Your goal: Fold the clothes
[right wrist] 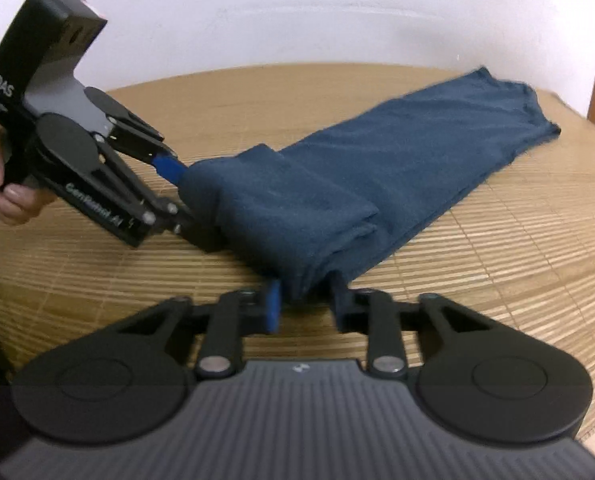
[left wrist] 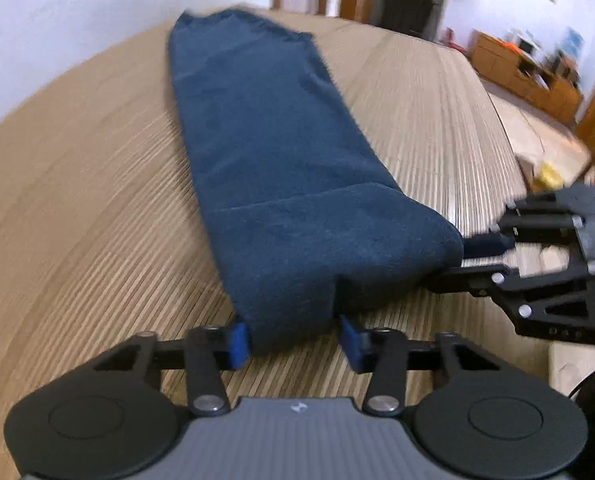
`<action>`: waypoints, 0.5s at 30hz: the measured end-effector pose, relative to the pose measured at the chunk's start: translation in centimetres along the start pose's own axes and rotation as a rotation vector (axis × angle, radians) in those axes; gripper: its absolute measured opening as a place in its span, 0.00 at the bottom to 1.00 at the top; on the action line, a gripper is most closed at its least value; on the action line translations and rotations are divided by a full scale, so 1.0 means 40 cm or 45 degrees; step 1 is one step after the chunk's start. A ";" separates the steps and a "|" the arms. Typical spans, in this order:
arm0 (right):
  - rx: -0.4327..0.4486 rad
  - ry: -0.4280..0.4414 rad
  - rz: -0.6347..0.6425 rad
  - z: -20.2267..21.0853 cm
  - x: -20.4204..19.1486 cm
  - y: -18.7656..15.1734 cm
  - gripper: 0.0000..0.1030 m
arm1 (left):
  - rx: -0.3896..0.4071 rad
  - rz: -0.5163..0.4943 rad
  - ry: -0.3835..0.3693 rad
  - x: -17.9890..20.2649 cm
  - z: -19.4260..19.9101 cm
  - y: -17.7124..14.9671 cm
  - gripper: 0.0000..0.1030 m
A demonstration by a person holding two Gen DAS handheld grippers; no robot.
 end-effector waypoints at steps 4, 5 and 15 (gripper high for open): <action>0.014 0.037 -0.111 0.023 0.034 0.037 0.18 | 0.014 0.099 -0.030 -0.016 0.036 0.041 0.38; 0.011 0.047 -0.143 0.023 0.043 0.044 0.18 | 0.019 0.104 -0.030 -0.016 0.039 0.049 0.38; 0.074 0.043 -0.289 0.003 0.108 0.113 0.18 | 0.091 0.107 0.006 -0.025 0.046 0.155 0.38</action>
Point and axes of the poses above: each gripper's, at about its wrist camera, not at the fingertips, and z roughly against the way its jaws point, x to its right, y to its top, the point moved 1 cm from there along -z, roughly the way its jaws point, and after that the axes turned 11 degrees about -y, right-handed, at the moved point
